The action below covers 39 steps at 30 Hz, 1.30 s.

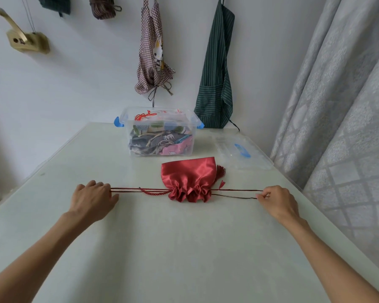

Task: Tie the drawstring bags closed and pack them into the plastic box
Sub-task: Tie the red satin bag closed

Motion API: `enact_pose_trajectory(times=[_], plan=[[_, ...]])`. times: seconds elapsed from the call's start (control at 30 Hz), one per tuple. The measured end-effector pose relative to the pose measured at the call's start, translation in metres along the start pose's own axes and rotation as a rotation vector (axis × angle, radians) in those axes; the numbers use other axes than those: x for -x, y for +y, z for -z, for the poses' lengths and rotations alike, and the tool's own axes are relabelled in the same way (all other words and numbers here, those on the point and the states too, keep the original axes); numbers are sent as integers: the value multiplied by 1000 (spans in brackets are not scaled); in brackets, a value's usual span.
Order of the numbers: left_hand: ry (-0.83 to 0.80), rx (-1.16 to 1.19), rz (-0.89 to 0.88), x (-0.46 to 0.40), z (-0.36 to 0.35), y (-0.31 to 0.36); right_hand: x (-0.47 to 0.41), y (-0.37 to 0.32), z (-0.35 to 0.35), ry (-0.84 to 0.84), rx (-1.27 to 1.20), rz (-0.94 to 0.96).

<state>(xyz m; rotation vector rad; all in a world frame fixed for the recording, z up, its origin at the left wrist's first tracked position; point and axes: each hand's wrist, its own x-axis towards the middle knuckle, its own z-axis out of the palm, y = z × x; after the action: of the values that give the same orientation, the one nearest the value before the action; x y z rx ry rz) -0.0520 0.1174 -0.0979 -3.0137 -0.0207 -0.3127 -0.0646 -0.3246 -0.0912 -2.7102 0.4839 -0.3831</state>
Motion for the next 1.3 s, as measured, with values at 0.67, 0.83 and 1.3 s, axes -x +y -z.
enact_pose_trajectory(times=[0.67, 0.83, 1.3], plan=[[-97, 385, -192, -13, 21, 90, 24, -94, -26, -292, -6, 424], [5, 336, -199, -19, 17, 94, 24, -96, -32, -178, -50, 409], [-122, 730, -166, -25, 30, 98, 18, -98, -34, -237, -384, 418]])
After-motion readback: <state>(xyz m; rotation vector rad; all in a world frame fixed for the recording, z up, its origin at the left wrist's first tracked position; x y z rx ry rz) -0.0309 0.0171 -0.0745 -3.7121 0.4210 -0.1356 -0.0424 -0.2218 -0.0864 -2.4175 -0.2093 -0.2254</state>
